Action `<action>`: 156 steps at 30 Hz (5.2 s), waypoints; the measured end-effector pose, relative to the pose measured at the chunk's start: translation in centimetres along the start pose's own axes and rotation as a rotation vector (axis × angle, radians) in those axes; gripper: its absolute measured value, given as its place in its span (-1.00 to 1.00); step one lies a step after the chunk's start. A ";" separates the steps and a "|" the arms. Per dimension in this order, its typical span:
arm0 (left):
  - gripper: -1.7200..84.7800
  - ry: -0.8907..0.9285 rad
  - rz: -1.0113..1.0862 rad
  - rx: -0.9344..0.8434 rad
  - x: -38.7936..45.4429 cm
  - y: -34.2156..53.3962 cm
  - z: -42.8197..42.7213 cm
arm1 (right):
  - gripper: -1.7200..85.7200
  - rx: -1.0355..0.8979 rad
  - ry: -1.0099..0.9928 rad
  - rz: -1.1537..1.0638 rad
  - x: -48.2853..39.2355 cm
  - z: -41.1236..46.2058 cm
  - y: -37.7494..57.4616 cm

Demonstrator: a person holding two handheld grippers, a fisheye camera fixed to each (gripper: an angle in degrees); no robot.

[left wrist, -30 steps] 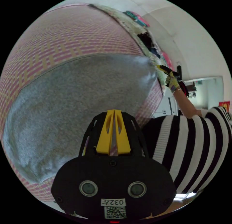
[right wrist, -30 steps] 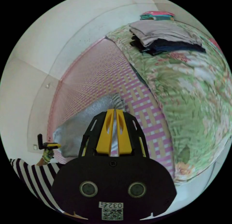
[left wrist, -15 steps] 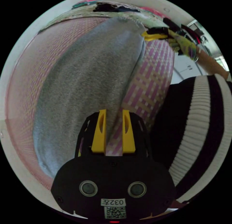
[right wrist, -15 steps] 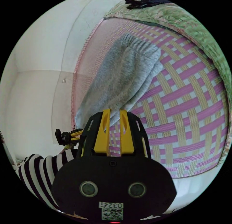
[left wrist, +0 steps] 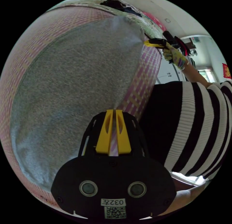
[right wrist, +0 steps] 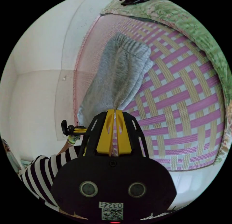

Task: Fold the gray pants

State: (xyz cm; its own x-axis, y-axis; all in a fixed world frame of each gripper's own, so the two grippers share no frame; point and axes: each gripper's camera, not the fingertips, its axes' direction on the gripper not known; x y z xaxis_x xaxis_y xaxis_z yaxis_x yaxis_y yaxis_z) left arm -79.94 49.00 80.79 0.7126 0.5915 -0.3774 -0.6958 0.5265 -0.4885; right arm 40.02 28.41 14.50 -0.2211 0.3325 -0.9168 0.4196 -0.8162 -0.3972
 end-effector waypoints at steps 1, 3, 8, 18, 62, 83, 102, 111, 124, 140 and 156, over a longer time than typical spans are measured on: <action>-0.99 -0.005 -0.020 0.047 -0.4 0.7 -0.6 | -0.98 0.024 -0.005 -0.022 -0.4 -1.0 0.3; -0.98 -0.035 -0.052 0.126 -0.9 2.0 -1.6 | -0.98 0.073 -0.035 -0.070 -1.1 -2.4 0.5; -0.90 -0.007 -0.103 0.050 -3.5 3.2 0.3 | -0.84 -0.015 0.042 -0.028 -0.6 -2.4 -0.8; -0.83 0.004 -0.148 0.294 -5.5 6.9 -3.9 | -0.75 0.264 0.056 0.045 2.1 -10.4 -1.5; -0.99 0.222 -0.024 0.149 -18.3 -2.6 8.4 | -0.66 0.221 -0.130 0.042 2.0 -11.7 -2.9; -0.98 0.344 -0.031 0.070 -25.5 -0.7 13.4 | -0.68 0.321 -0.096 0.045 3.3 -15.1 -2.0; -0.98 0.359 -0.021 0.113 -24.8 -2.4 12.6 | -0.85 0.344 -0.078 -0.080 -1.6 -17.8 -3.1; -0.98 0.328 -0.147 0.214 -27.1 -3.0 10.5 | -0.72 0.308 -0.097 0.134 4.3 -16.4 -3.6; -0.98 0.063 -0.280 0.184 -30.4 -13.0 6.5 | -0.77 0.237 -0.152 0.140 4.8 -12.8 -6.5; -0.98 0.438 -0.049 0.183 -19.6 -12.2 5.6 | -0.76 0.204 -0.205 0.145 5.9 -8.1 -8.4; -0.98 0.225 0.129 0.026 -5.8 -10.6 4.3 | -0.84 0.227 0.019 0.111 3.4 -1.2 -9.3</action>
State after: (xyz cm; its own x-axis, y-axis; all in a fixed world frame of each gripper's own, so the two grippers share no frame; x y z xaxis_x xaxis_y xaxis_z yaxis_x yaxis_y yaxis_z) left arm -77.09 42.65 91.52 0.6179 0.5052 -0.6025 -0.7822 0.4730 -0.4055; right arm 36.42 37.71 15.08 -0.1672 0.2419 -0.9558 0.2315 -0.9327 -0.2765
